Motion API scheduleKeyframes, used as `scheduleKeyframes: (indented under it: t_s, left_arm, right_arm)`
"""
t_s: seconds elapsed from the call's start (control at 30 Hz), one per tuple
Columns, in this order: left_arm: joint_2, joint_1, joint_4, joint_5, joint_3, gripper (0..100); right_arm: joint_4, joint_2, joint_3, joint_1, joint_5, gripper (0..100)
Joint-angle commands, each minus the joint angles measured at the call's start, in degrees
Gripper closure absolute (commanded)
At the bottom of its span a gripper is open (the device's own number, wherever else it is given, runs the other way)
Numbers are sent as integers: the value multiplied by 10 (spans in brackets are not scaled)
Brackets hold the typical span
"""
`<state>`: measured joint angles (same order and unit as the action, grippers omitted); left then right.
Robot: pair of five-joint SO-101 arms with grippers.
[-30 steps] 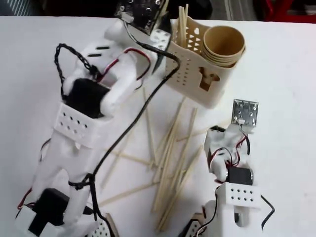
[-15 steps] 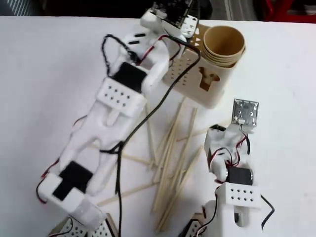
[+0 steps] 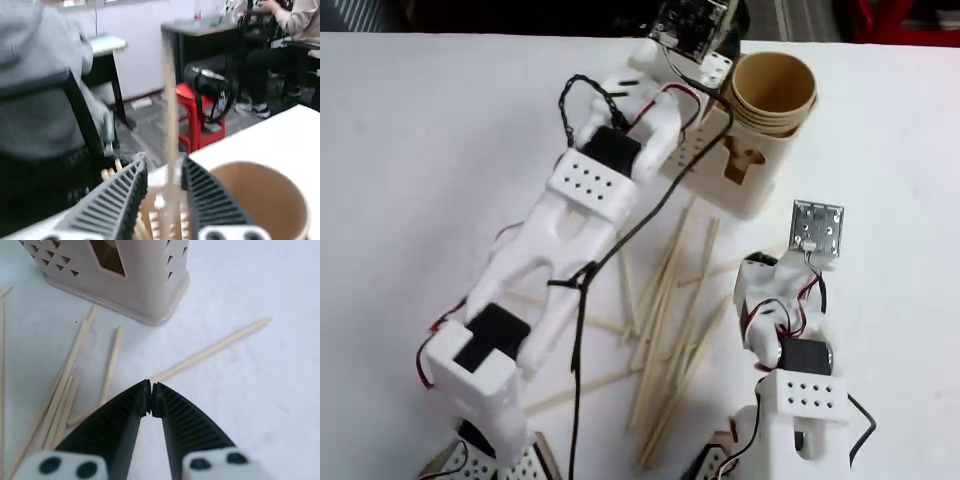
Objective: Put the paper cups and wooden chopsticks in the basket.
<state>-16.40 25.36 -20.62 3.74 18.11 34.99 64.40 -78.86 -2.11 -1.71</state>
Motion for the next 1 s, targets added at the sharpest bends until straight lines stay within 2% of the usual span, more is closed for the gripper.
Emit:
scheduleKeyframes:
  t_s: [0.0,0.1,0.37,0.5,0.8,0.97]
  left_arm:
    - [9,-9,-72,-16,58,847]
    - [9,-22,-162,-16,108,845]
    - [9,-62,-483,-13,297,843]
    - [5,-65,-615,38,353,841]
    - [5,-92,-816,40,359,761]
    - [5,-103,-816,29,242,758]
  right_arm:
    - [-9,8,4,-2,-4,981]
    - [-9,8,4,-2,-4,981]
    - [-9,8,4,-2,-4,981]
    - [-9,8,4,-2,-4,981]
    - [-9,7,4,-2,-4,981]
    - [-9,5,4,-3,-4,981]
